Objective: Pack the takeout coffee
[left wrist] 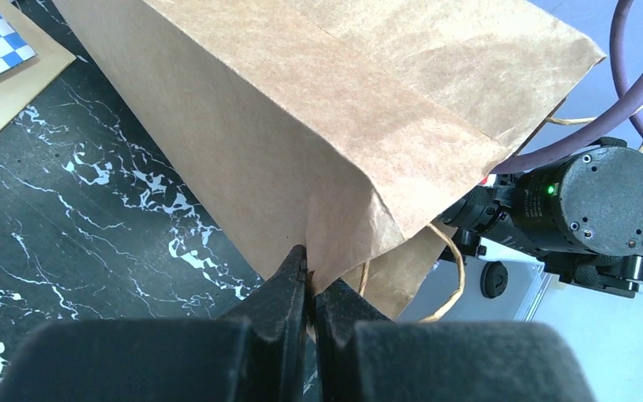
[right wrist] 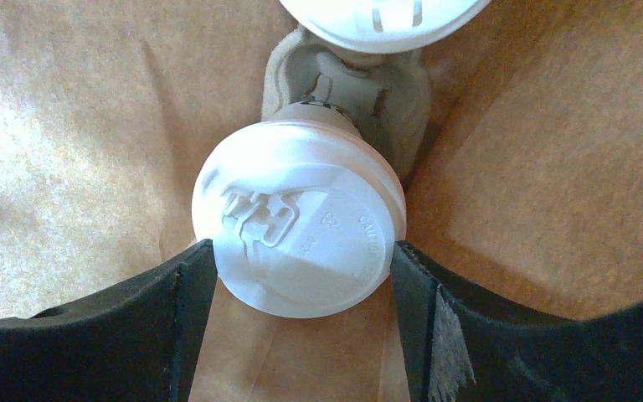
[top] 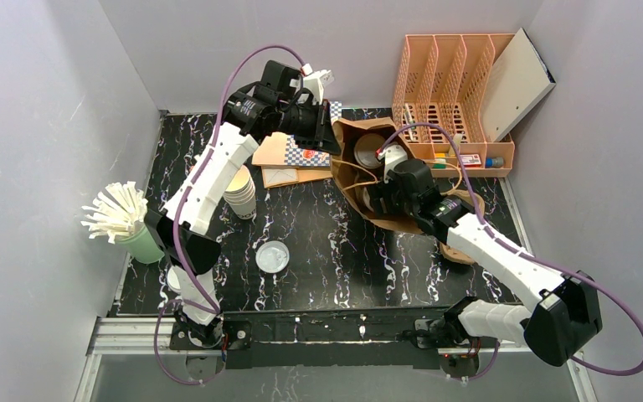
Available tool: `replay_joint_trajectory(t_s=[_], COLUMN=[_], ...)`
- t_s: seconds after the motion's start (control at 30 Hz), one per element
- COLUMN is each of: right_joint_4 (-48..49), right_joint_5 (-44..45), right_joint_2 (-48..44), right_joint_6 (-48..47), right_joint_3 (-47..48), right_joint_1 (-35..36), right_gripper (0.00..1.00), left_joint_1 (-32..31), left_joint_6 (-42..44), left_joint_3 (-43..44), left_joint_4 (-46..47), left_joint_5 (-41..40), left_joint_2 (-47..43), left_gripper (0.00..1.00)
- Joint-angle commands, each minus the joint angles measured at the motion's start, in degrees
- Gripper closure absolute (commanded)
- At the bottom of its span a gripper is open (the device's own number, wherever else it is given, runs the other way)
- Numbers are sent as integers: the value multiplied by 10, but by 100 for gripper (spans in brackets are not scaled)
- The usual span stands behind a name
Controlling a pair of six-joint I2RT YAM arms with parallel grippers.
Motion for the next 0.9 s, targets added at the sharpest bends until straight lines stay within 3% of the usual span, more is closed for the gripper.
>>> replay_joint_trajectory(t_s=[0.0,0.87], right_joint_4=[32,2], right_joint_5=[-7,21], right_joint_2=[-3,51], right_joint_6=[-19,-28], right_joint_3=[-9,-30], right_joint_1=[-2,4], right_gripper=[48,50], left_joint_1=[2,2], left_joint_6=[0,-5], left_joint_3=[22,10], left_joint_4=[-17,-16], left_joint_5=[37,65], left_joint_2=[3,2], left_gripper=[100,100])
